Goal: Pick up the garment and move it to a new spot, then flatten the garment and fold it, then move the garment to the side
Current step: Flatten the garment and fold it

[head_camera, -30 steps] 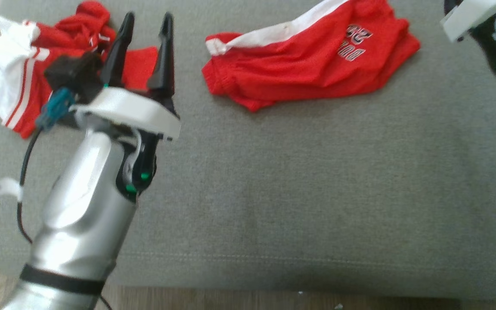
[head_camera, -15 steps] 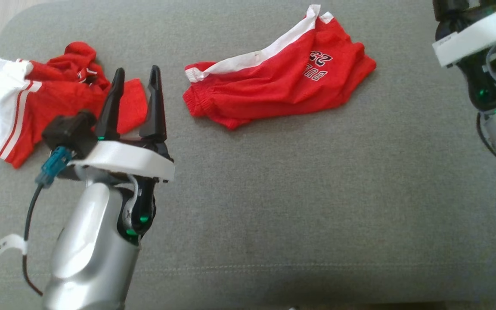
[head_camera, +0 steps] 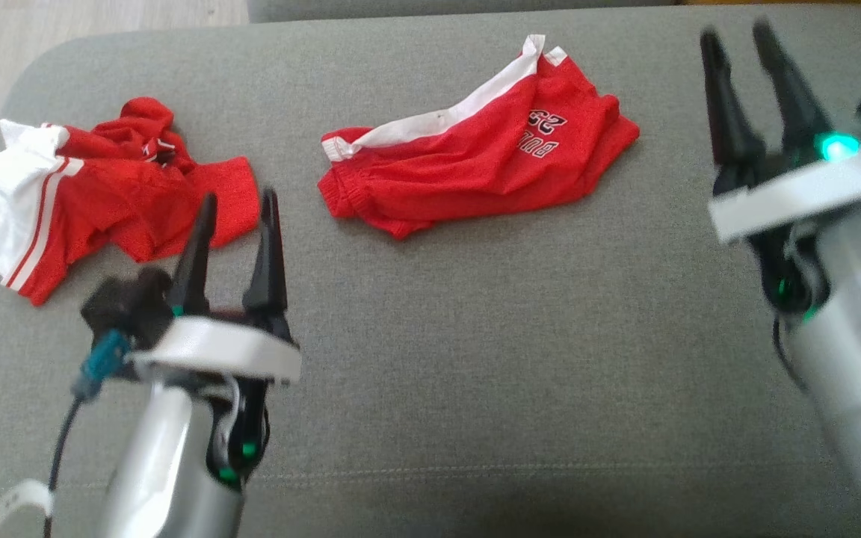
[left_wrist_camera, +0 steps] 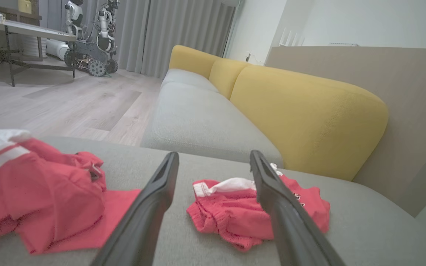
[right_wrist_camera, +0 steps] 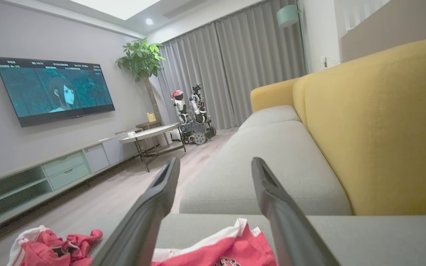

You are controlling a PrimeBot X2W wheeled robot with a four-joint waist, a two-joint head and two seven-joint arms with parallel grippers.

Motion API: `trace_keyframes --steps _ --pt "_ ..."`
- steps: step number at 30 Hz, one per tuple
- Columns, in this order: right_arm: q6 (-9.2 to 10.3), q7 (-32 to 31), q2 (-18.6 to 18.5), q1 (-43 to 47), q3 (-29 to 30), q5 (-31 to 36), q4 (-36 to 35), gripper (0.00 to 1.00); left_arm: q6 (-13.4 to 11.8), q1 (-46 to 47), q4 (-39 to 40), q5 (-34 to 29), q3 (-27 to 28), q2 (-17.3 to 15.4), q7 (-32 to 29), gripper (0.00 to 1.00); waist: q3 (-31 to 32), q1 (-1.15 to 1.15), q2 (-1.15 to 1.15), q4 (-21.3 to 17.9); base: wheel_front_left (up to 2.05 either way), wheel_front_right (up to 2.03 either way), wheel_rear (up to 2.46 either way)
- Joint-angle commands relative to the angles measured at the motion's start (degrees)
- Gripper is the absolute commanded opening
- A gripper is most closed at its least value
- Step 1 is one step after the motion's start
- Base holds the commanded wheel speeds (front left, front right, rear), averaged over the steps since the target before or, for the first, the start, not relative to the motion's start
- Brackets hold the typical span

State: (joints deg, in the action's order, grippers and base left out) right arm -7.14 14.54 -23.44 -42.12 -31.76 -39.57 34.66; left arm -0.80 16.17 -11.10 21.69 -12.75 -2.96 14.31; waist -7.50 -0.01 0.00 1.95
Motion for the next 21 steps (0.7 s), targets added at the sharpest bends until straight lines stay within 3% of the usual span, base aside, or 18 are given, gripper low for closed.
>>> trace_keyframes --steps 1,6,10,21 --pt "-0.35 0.5 1.1 2.6 1.9 2.3 -2.3 1.00 0.6 0.1 2.5 -0.9 2.2 -0.3 0.7 1.00 0.3 0.01 0.00 0.1 0.00 0.00 0.00" --pt "-0.35 0.5 5.7 12.8 9.9 13.3 -4.3 1.00 1.8 -5.1 3.3 -3.1 2.8 0.0 0.7 1.00 1.0 0.01 0.00 0.1 0.00 0.00 0.00" --pt "-0.35 0.5 9.7 18.5 15.1 18.4 -6.0 1.00 1.9 -7.8 4.7 -3.0 2.4 0.1 0.7 1.00 1.0 0.01 0.00 0.0 0.00 0.00 0.00" --pt "-0.35 -1.8 15.7 27.2 21.4 25.3 -11.5 1.00 1.2 -11.3 6.9 -3.0 1.6 0.1 0.7 1.00 1.7 0.01 0.00 -0.2 0.00 0.00 0.00"
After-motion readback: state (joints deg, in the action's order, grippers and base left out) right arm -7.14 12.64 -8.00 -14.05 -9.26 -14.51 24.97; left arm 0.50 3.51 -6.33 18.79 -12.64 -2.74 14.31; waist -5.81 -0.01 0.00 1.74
